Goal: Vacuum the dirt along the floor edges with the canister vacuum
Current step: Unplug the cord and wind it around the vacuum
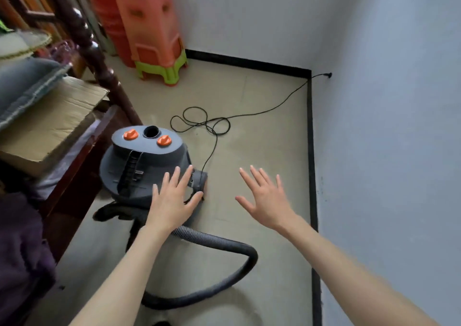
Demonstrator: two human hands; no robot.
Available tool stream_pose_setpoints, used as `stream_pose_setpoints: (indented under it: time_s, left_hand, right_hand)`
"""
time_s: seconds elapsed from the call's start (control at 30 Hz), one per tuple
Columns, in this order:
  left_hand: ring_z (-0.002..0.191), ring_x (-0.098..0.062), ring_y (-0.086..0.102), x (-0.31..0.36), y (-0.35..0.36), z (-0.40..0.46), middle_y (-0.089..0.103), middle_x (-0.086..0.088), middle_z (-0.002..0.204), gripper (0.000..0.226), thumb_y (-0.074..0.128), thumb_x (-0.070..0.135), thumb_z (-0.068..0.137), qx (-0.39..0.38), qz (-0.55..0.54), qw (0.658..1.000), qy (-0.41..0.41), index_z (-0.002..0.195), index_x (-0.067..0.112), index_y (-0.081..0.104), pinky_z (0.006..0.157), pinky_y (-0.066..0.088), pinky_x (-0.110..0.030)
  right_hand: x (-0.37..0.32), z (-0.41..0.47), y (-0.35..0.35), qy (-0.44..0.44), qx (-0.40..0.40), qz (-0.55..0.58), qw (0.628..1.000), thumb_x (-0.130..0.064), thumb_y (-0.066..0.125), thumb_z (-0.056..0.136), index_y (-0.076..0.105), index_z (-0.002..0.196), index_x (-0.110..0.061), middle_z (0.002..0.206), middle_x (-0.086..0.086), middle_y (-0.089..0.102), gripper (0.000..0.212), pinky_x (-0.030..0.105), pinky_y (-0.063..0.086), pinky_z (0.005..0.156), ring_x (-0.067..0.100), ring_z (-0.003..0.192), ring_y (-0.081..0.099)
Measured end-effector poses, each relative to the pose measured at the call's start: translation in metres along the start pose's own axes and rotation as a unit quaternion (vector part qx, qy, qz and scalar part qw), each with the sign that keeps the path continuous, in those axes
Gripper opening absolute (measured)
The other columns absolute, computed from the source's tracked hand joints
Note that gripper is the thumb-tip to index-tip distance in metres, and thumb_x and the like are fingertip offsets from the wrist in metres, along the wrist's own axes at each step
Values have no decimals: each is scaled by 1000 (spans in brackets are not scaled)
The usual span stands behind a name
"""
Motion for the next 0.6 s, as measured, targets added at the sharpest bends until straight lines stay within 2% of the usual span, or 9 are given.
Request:
stream_pose_setpoints:
  time_s: [0.1, 0.2, 0.3, 0.4, 0.6]
  left_hand:
    - [147, -24, -2, 86, -11, -16, 4, 1, 160, 70, 38, 54, 94, 6, -9, 998, 59, 151, 36, 2, 116, 3, -51]
    - [147, -21, -5, 157, -32, -20, 1, 3, 160, 70, 36, 56, 94, 21, 0, 993, 120, 150, 38, -1, 116, 0, -47]
    - [147, -22, -4, 206, -52, -7, 2, 2, 160, 71, 37, 56, 94, 32, 9, 986, 161, 150, 36, -1, 117, 0, -47]
    - [147, -23, -2, 237, -61, 9, 5, 1, 160, 70, 36, 57, 94, 43, 31, 979, 195, 150, 37, 0, 118, 1, -47]
    - [147, -22, -4, 274, -40, 47, 5, 2, 160, 70, 38, 55, 94, 18, 22, 979, 201, 150, 36, 0, 117, 0, -47]
  right_hand:
    - [61, -52, -56, 36, 33, -14, 999, -62, 28, 96, 0, 155, -33, 164, -1, 3, 71, 48, -1, 119, 19, 151, 2]
    - [108, -89, -102, 69, 68, -20, 995, -73, 8, 81, 0, 155, -33, 164, -2, 4, 84, 48, 0, 119, 19, 151, 3]
    - [144, -113, -139, 94, 111, -4, 989, -71, 16, 86, 2, 155, -33, 164, -2, 6, 80, 48, -3, 119, 19, 151, 4]
    - [169, -125, -160, 115, 126, -7, 985, -55, 33, 99, 0, 155, -33, 164, -2, 4, 68, 48, -4, 119, 18, 151, 1]
    - [216, -102, -171, 138, 112, -4, 984, -53, 32, 100, -2, 154, -33, 164, -1, 3, 68, 47, -5, 119, 18, 151, 0]
Point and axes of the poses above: each hand's wrist, its own z-axis towards the middle knuckle, its own y-axis out of the palm, x = y × z, the point moved 6 cm from there along z, towards the middle knuckle
